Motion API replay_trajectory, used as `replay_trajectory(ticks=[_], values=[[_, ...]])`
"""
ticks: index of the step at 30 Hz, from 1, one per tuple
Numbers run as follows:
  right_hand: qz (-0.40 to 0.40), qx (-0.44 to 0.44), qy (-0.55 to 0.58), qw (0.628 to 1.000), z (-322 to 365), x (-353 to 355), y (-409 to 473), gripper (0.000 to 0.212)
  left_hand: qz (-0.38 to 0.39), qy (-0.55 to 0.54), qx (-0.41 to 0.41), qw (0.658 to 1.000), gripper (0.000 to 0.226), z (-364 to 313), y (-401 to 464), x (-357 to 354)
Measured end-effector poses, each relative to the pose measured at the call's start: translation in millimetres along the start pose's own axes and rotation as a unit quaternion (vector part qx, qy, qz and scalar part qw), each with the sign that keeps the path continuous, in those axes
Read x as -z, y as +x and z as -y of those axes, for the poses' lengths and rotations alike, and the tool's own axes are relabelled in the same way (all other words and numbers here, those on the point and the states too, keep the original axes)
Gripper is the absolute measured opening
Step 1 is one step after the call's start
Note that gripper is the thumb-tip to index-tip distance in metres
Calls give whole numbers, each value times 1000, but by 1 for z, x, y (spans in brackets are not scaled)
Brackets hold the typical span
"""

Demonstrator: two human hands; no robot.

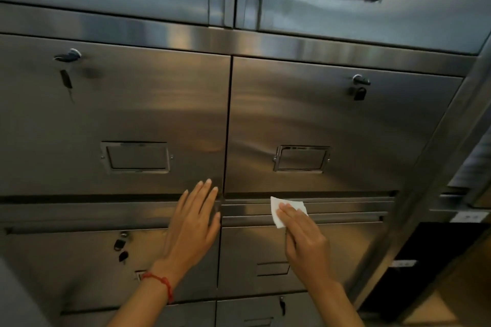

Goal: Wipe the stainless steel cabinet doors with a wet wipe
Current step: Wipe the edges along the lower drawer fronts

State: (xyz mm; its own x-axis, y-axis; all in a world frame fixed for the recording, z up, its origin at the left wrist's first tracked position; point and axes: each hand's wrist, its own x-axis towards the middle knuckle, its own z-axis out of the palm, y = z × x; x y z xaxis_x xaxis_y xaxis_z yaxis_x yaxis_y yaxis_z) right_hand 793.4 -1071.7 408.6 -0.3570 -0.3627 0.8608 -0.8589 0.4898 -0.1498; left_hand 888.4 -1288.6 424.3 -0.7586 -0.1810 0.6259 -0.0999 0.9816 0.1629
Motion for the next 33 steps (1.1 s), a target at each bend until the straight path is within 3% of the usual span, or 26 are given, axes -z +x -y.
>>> replay_trajectory(ticks=[10,14,24,33], values=[[20,-32,45,998,-18,-40,-35,32,20,15,7,1000,50,2,-35,-44],[25,-38,57,997,-24,-51,-53,39,35,18,19,999,50,1,-50,-63],[50,-43,87,994,-34,-81,-107,29,82,12,39,996,52,-1,-92,-112],[55,-54,78,994,-40,-104,-151,33,111,-1,57,992,50,4,-125,-153]])
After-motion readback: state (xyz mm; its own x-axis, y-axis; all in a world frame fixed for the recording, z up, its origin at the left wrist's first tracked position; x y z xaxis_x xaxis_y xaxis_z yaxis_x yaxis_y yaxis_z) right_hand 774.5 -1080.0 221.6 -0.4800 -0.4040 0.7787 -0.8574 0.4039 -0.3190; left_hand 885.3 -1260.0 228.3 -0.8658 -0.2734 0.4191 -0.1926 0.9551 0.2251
